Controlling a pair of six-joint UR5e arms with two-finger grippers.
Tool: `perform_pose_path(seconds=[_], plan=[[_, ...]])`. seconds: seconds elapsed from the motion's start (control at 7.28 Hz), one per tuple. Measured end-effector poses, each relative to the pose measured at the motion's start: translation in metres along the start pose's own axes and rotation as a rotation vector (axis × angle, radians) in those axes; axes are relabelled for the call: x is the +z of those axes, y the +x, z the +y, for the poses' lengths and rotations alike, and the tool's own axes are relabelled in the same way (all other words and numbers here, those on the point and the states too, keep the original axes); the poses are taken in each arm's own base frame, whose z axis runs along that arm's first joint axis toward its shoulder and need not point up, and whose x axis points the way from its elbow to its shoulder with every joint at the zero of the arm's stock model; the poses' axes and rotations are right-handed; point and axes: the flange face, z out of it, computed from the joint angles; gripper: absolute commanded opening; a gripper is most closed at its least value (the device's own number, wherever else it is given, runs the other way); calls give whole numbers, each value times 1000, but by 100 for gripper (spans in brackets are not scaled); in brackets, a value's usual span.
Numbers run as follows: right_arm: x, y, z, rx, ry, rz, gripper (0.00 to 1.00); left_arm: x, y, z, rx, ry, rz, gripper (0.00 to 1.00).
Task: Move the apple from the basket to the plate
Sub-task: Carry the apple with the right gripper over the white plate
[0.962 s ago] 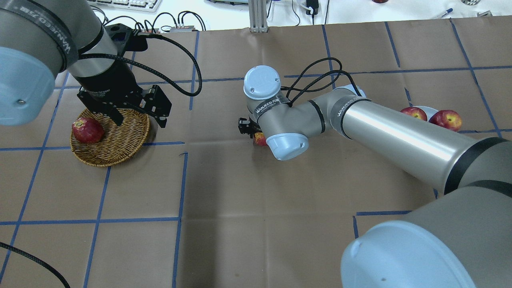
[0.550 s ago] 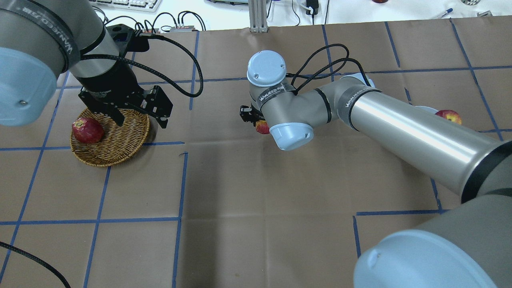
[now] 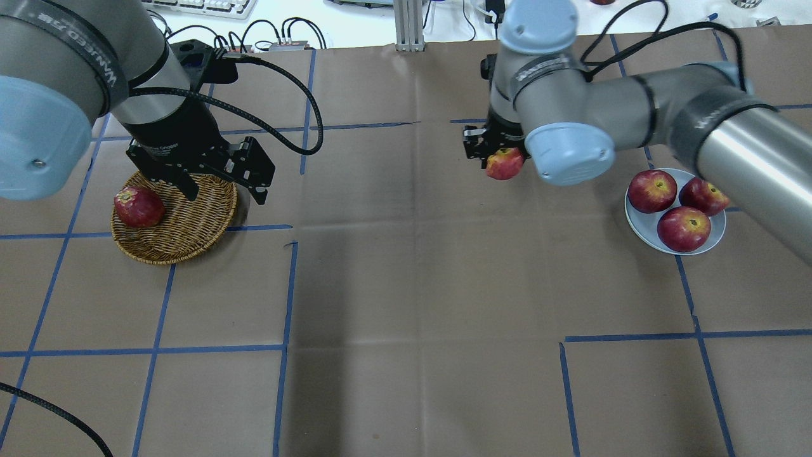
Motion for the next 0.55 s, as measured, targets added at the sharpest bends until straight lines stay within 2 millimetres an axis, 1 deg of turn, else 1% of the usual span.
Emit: perform_pose_path(seconds=[0.14,0.27,0.41,0.55], plan=[[-9,52,9,-44,-7,9,63,0,0,0,0,-1,0,99],[-12,110,17,-87,-14,16,63,1,0,0,-1,-2,1,99],[-9,167,23,-123,-26,18,63,1,0,0,-1,-2,1,99],[-3,218,27,-152,-39,16,63,1,0,0,-1,-2,1,99]])
